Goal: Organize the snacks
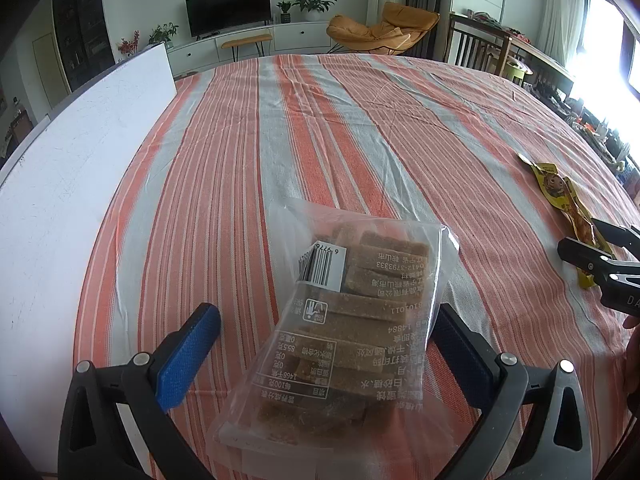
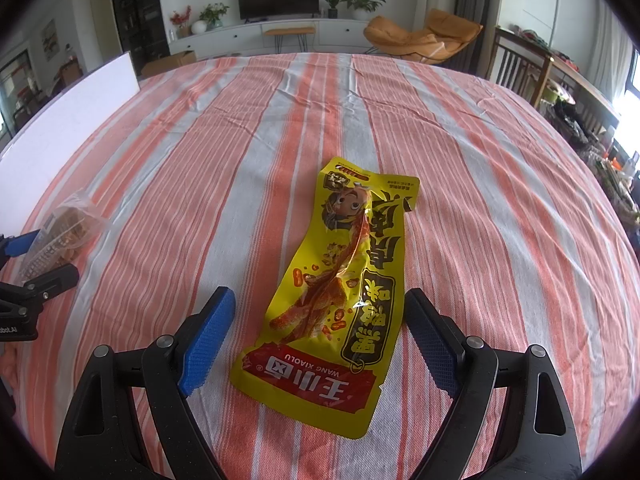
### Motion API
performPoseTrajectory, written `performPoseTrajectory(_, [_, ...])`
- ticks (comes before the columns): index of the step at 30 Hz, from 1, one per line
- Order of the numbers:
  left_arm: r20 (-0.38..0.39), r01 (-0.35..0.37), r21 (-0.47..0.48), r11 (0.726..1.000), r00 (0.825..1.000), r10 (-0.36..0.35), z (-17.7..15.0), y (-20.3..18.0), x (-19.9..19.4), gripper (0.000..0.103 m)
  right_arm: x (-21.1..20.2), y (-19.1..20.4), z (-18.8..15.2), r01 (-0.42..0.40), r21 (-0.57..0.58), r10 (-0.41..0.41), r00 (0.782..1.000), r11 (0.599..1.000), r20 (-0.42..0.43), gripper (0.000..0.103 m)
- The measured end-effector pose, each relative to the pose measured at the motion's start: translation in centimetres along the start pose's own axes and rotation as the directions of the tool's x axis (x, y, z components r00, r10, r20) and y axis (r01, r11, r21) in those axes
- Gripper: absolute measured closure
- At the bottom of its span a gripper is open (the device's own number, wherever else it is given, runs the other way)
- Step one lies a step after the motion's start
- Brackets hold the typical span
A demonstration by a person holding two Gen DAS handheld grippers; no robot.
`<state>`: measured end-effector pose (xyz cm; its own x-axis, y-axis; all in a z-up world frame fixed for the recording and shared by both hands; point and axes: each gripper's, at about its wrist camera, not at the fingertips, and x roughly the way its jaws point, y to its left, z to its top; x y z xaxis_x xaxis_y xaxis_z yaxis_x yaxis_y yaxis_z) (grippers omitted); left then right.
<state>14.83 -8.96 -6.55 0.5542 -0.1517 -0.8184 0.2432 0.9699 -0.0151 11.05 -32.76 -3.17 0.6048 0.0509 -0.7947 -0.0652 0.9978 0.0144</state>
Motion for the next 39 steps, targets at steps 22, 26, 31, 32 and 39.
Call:
performPoseTrajectory(22, [0.0,0.001,0.0,1.0,1.0,-0.001,0.11,0.04,-0.03,0.0,0.05,0.05,0.02,0.0,0.002,0.0,1.0,1.0,-0.001,0.015])
performPoseTrajectory(26, [0.0,0.001,-0.001,1.0,1.0,-0.001,0.03,0.0,0.07,0.0,0.01,-0.02,0.02,0.001,0.002,-0.001,1.0,1.0,-0.001,0.015])
performPoseTrajectory(31, [-0.001,0.001,-0.001,1.0,1.0,-0.001,-0.02,-0.03,0.13,0.0,0.05,0.03,0.03,0.001,0.001,-0.001,1.0,1.0,-0.002,0.015])
performPoseTrajectory(32, [-0.001,0.001,-0.001,1.0,1.0,-0.001,-0.07,-0.04,0.15,0.0,0.03,0.01,0.03,0.001,0.002,-0.001,1.0,1.0,-0.002,0.015])
performPoseTrajectory(39, [-0.001,0.001,-0.001,1.0,1.0,-0.001,-0.01,-0.03,0.15,0.0,-0.1,-0.16,-0.01,0.006,0.01,-0.006,1.0,1.0,-0.002,0.015])
